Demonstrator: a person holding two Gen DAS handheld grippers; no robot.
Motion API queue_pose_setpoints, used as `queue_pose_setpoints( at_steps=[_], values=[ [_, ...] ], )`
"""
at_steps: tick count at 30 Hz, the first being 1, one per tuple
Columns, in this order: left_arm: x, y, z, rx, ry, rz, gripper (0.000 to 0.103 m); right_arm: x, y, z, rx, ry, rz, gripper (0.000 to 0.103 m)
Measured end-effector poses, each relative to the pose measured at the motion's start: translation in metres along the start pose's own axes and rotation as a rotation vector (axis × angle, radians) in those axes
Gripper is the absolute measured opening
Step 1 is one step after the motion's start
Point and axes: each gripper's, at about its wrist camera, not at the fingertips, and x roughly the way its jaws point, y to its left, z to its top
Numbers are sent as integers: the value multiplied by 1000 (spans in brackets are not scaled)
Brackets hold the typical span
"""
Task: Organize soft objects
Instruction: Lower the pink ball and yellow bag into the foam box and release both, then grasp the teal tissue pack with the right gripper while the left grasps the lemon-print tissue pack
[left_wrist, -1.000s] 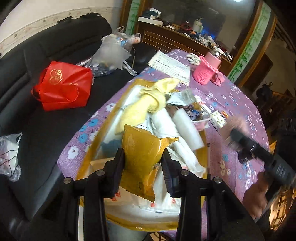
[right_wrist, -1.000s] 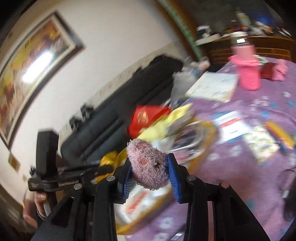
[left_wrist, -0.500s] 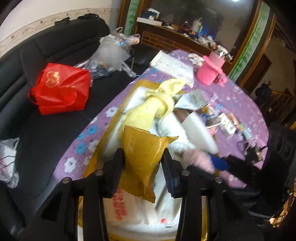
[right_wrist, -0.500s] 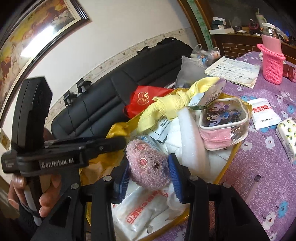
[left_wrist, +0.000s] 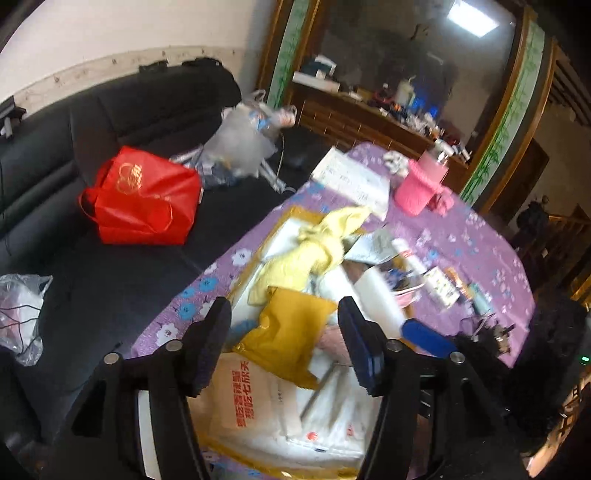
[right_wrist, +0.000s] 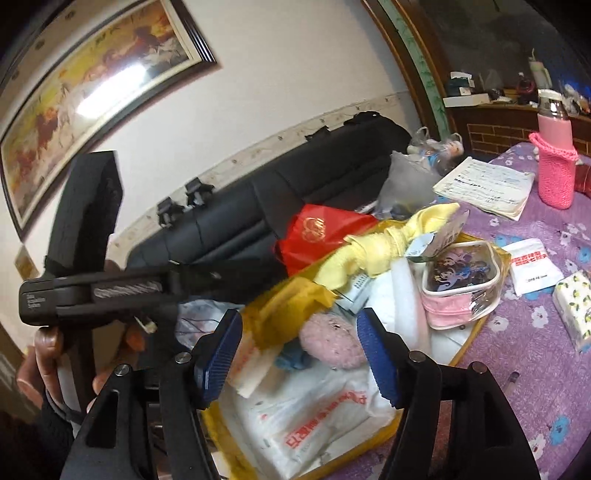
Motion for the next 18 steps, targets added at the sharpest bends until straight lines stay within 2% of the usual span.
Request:
queue_pose_setpoints(
  at_steps=[2, 5, 7, 10, 13, 16, 18],
  values=[
    [-11, -8, 1, 16, -15, -13, 64, -3, -2, 2, 3, 26, 45, 71],
    [-25, -21, -1, 36, -42, -30, 65, -14, -9, 9, 21, 61, 76, 78],
    [-29, -28, -3, 29, -41, -50, 67, -34, -20, 20, 54, 65, 92, 78],
    [-32, -45, -5, 35, -37, -89, 67, -66, -41, 37, 65, 64, 47, 80],
    [-28, -66, -5, 51, -20, -144, 67, -109, -76, 50, 66, 65, -40, 81],
    [-19, -91, -6, 57, 19, -208, 67, -151, -126, 56, 116, 94, -97, 84],
    [-10, -110, -8, 70, 49, -247, 67, -177, -164, 54, 174, 76, -122, 84]
  ],
)
